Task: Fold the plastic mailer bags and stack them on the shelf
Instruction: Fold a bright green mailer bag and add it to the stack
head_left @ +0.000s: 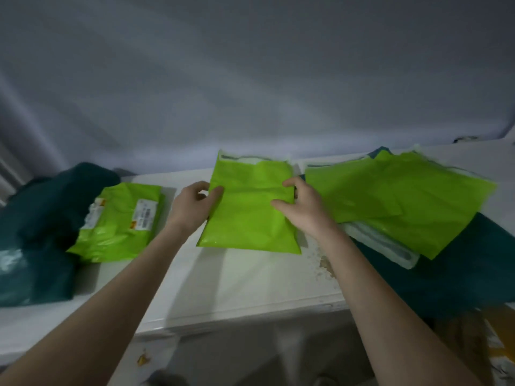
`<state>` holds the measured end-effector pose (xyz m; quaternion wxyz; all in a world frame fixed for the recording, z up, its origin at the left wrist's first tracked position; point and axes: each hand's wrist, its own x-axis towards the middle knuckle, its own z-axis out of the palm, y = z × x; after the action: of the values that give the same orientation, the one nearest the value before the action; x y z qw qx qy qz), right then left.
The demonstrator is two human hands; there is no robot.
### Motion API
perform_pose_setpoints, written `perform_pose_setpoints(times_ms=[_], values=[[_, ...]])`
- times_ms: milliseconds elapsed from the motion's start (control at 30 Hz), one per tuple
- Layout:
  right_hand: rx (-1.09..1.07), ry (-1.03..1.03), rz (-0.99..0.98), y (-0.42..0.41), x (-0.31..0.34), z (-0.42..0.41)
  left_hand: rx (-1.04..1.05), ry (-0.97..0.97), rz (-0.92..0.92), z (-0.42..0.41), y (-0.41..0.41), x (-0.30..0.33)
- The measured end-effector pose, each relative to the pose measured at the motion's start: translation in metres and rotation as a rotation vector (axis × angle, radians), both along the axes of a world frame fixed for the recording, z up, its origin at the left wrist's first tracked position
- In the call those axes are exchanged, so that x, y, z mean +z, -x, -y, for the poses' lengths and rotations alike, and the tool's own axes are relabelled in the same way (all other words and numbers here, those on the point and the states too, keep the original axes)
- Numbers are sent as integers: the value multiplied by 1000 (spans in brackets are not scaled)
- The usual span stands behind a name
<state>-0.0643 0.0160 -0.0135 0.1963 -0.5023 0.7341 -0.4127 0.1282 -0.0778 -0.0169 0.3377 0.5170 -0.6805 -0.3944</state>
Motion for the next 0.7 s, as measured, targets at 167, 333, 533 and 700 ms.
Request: perform_pose_setpoints(times_ms=[167, 333, 533, 700], values=[[98, -155, -94, -32, -22, 2, 60, 70, 307, -11, -35, -28], [117, -233, -127, -51, -39, 4, 60, 67, 408, -16, -49, -46], [137, -317, -244, -59, -45, 0, 42, 244, 778, -26, -57, -56], [74, -294, -502, -68, -38, -3, 73, 379, 795, -28, -57, -55]])
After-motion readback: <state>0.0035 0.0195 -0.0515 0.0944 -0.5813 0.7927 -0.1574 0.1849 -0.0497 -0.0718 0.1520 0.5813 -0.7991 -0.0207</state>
